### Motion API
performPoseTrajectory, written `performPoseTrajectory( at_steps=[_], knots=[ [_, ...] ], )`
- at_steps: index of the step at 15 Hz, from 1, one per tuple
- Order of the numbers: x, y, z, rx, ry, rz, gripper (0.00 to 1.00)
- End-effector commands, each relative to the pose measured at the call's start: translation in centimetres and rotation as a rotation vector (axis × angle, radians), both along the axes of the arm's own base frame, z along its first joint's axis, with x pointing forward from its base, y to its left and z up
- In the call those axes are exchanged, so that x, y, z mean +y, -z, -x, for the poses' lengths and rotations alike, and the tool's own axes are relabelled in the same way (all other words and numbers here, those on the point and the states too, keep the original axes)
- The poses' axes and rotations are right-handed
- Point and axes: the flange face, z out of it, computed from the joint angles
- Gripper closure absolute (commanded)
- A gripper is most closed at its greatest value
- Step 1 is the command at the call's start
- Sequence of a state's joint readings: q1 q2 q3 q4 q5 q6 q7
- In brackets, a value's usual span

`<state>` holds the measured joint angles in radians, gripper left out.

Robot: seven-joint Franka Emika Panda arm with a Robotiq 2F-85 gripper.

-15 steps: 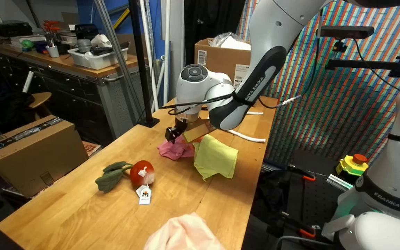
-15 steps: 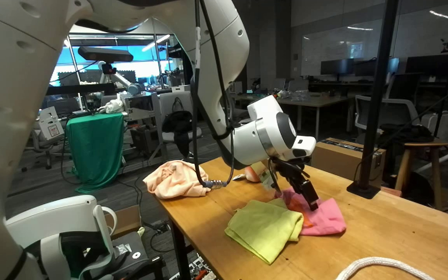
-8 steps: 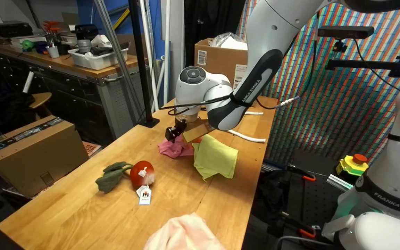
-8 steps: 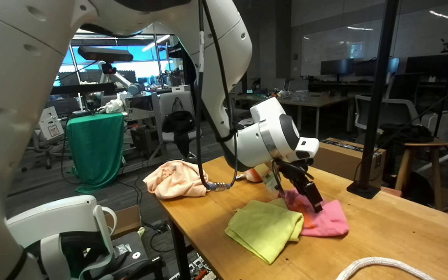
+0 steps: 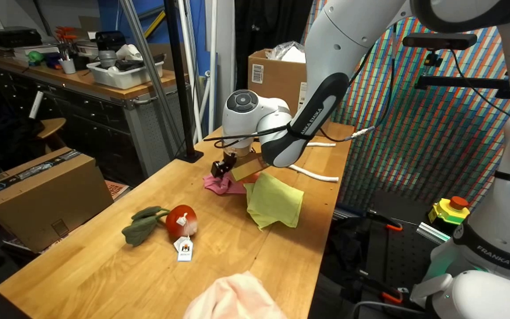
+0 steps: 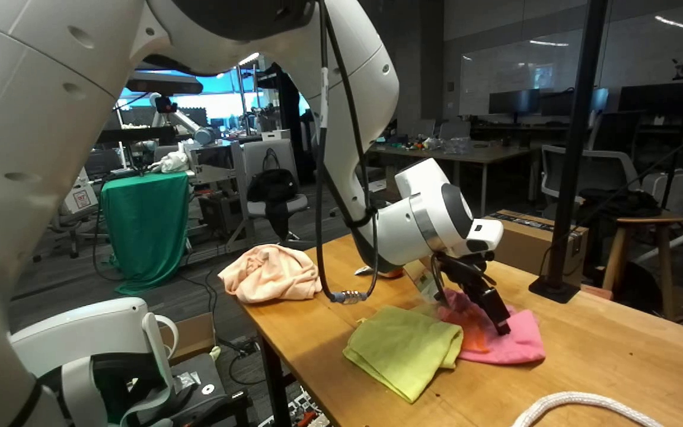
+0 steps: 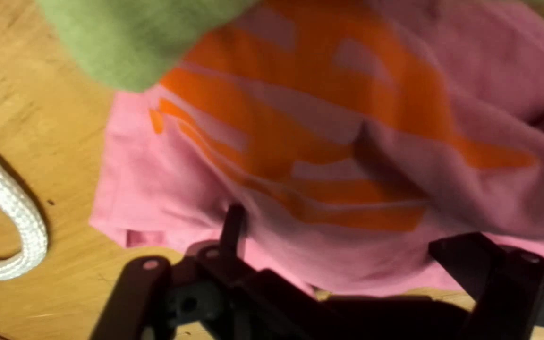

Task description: Separate the clothes, rope and plush toy on the table

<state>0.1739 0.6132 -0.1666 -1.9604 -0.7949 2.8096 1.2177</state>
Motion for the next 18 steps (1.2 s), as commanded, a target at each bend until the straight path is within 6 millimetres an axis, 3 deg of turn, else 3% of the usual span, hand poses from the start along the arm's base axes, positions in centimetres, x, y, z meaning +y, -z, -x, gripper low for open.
performPoseTrajectory(
  at_steps=[1,11,18],
  knots=[
    [-0.5,0.7,-1.6,-0.024,0.025,0.027,0.0],
    [-3.0,0.1,-4.5,-0.082,0.11,0.099,0.0],
    [-3.3,-0.6,-6.7,-0.131,0.179,0.144,0.0]
  ],
)
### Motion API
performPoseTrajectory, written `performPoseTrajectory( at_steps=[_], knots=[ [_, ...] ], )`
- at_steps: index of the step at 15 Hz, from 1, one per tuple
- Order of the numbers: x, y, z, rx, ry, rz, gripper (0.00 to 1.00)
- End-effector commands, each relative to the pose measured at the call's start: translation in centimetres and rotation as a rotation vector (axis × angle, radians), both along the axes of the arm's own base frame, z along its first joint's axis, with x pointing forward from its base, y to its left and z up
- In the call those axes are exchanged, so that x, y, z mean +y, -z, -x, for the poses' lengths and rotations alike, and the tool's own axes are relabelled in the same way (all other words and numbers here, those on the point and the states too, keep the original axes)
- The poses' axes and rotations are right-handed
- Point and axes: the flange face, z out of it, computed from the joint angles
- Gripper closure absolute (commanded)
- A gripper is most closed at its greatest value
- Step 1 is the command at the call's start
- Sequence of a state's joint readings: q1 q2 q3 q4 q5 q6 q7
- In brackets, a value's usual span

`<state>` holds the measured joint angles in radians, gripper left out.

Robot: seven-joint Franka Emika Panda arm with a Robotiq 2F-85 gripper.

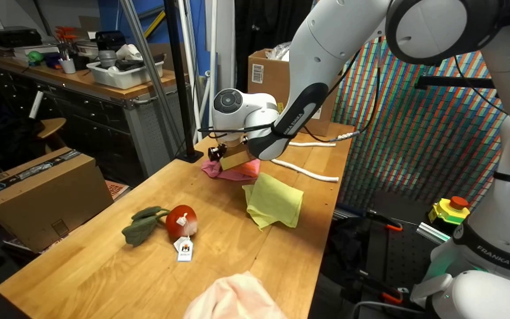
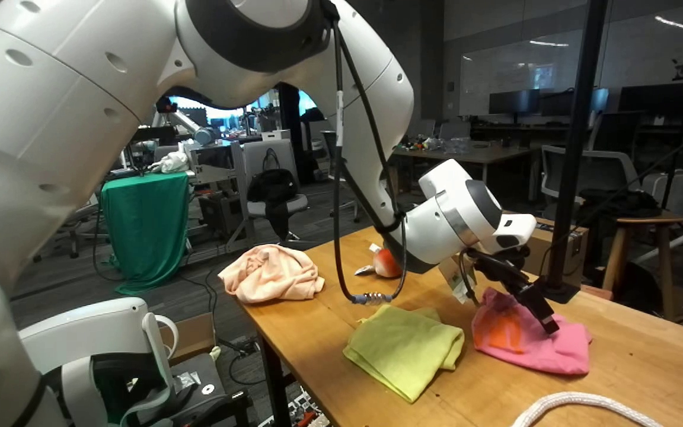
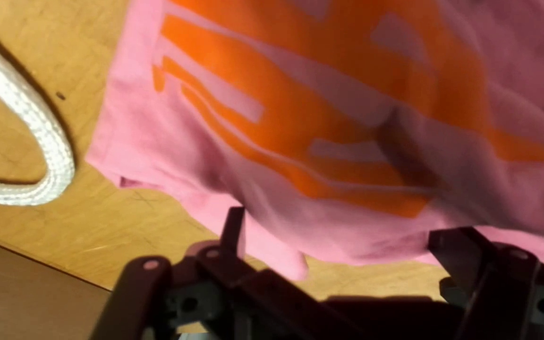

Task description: Separate the clothes, rope and plush toy on the table

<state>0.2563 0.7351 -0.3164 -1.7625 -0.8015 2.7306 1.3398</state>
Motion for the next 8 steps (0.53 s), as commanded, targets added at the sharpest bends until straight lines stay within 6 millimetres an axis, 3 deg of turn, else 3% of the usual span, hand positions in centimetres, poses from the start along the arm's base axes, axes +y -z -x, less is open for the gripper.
performPoseTrajectory(
  at_steps=[1,8],
  knots=[
    [0.28,-0.17,-1.77,-0.036,0.039,0.02,0.0],
    [1.14,-0.59,-2.68,-0.062,0.092,0.018,0.0]
  ],
)
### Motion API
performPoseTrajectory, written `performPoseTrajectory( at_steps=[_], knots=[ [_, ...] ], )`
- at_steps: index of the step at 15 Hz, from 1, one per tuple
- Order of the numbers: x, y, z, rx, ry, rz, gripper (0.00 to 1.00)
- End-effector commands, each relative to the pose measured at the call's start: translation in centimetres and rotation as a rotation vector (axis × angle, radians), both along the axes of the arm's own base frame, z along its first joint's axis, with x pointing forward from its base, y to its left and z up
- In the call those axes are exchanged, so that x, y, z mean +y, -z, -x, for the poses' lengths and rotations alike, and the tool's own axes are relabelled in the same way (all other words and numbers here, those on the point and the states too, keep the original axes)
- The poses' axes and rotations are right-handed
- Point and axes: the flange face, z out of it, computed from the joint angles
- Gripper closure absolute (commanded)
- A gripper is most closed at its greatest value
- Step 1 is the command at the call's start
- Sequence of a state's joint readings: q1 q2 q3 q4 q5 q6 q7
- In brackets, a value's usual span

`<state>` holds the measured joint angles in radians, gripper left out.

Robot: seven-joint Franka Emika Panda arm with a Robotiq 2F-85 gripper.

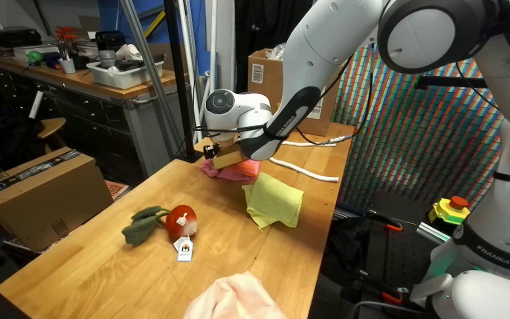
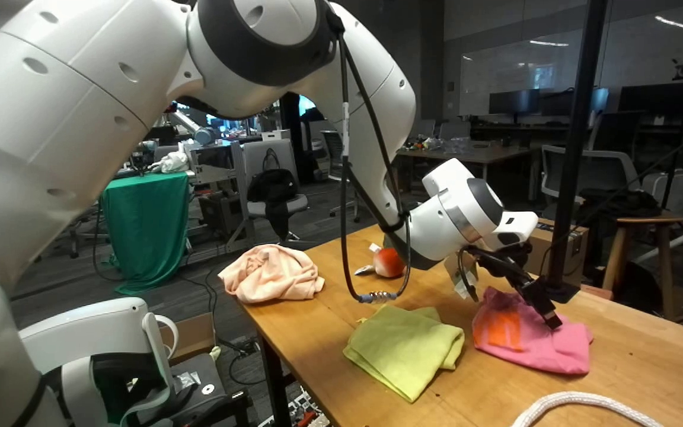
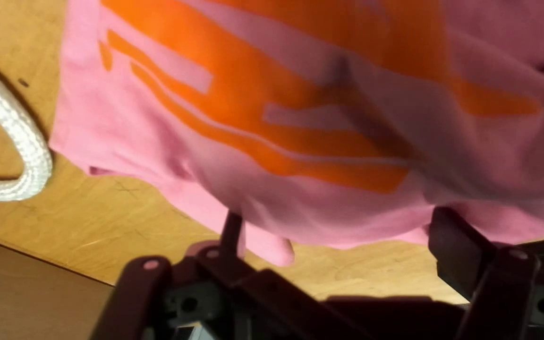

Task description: Separate the clothes, rope and plush toy on the table

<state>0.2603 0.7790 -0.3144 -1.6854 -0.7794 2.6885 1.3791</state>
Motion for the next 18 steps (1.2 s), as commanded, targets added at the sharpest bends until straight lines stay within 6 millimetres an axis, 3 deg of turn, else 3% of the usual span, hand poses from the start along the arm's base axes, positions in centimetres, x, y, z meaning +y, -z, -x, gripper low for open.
performPoseTrajectory(
  at_steps=[1,10,18],
  knots=[
    [1.2,-1.1,-0.8,-0.04,0.046,0.015,0.0],
    [6.2,-5.6,2.9,-0.119,0.086,0.052,0.0],
    [10.4,-8.6,10.5,-0.038,0.121,0.073,0.0]
  ],
)
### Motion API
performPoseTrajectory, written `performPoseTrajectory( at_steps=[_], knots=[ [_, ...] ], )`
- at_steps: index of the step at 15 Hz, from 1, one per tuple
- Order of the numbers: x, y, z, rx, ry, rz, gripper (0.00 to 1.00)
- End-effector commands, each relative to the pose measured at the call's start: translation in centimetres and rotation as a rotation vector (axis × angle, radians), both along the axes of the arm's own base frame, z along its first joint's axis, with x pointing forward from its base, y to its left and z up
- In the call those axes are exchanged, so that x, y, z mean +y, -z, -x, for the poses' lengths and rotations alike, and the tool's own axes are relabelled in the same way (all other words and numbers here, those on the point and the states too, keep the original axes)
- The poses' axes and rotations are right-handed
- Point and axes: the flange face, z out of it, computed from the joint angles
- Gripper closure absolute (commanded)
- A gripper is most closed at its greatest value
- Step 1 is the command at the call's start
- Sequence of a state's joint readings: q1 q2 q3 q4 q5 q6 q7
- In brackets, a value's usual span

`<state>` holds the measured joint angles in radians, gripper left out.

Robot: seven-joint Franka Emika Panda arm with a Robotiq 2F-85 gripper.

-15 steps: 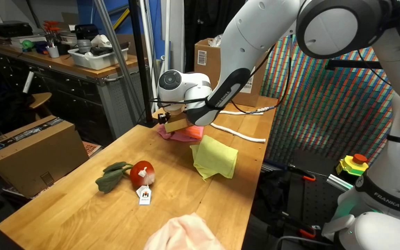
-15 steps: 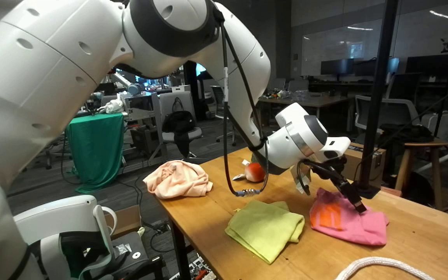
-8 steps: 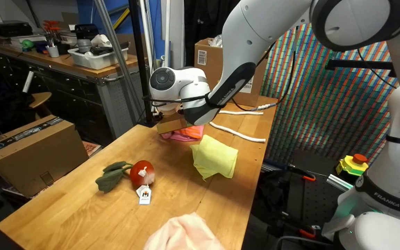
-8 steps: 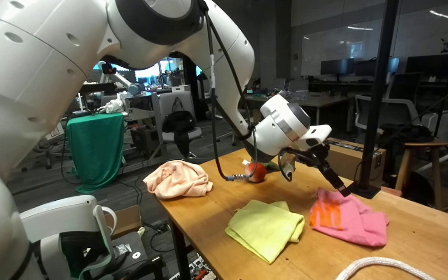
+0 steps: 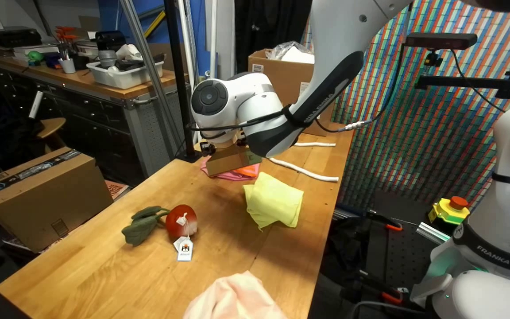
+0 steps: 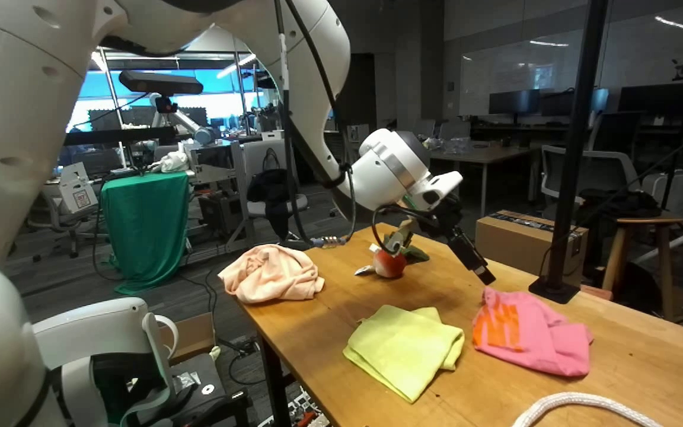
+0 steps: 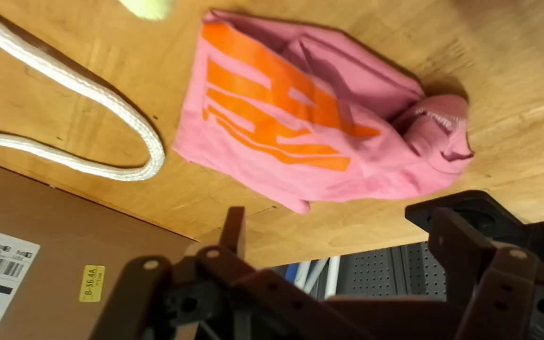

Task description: Separate the clothes, rope and plush toy on the table

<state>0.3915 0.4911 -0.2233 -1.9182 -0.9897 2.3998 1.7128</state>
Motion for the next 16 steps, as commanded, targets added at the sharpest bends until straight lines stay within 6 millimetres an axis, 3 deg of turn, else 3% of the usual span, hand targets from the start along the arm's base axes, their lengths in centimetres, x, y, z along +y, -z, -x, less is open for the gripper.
performPoseTrajectory(
  at_steps=[1,8,16],
  knots=[
    [1.4,-2.2,4.5,0.035,0.012,-0.023,0.0],
    [2.9,-2.9,10.1,0.114,0.011,-0.139,0.0],
    [1.6,-0.9,14.8,0.202,0.037,-0.308,0.0]
  ],
)
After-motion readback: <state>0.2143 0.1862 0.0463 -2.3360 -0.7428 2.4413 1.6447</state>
